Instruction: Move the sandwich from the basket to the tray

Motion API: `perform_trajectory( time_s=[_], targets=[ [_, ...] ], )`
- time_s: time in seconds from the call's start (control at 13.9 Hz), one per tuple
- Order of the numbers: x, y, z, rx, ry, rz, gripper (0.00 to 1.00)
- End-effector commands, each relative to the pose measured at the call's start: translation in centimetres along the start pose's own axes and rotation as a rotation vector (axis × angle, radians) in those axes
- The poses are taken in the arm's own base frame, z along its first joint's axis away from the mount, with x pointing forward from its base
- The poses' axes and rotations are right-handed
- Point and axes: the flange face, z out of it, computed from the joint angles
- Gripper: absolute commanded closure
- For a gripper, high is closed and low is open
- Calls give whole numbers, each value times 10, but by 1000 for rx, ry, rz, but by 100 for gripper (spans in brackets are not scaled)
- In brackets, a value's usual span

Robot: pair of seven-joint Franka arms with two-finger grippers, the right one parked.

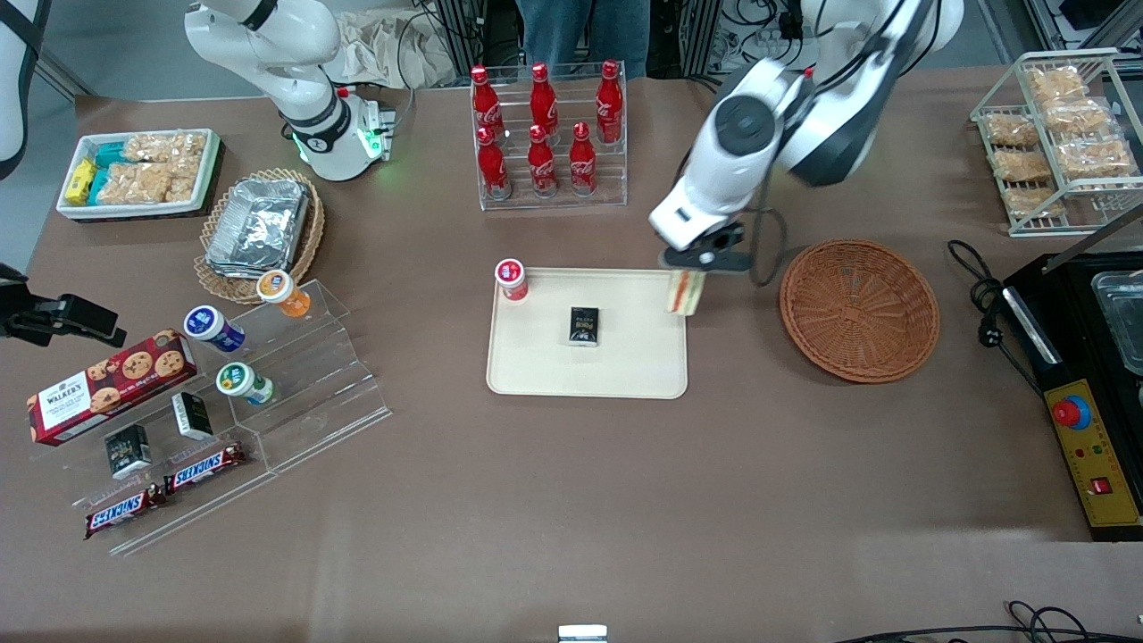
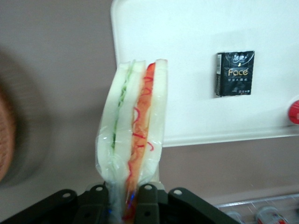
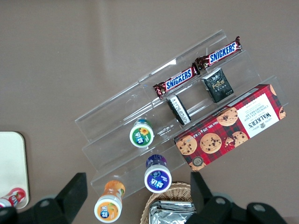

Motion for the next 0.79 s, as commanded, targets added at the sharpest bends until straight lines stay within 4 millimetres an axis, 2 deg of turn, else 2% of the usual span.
perform_trajectory(
  time_s=[0.0,0.07,0.14,0.36,0.5,0.58,0.65,0.72],
  targets=[
    [16,26,75,39,23,-6,100],
    [19,31,103,78,48,-16,100],
    [24,30,114,105,83,-31,100],
    [25,28,119,116,92,-44,100],
    [26,28,130,120,81,-43,100],
    [27,27,132,120,79,-46,84],
    [28,26,130,120,81,-45,16],
    [28,26,131,121,80,-46,0]
  ],
)
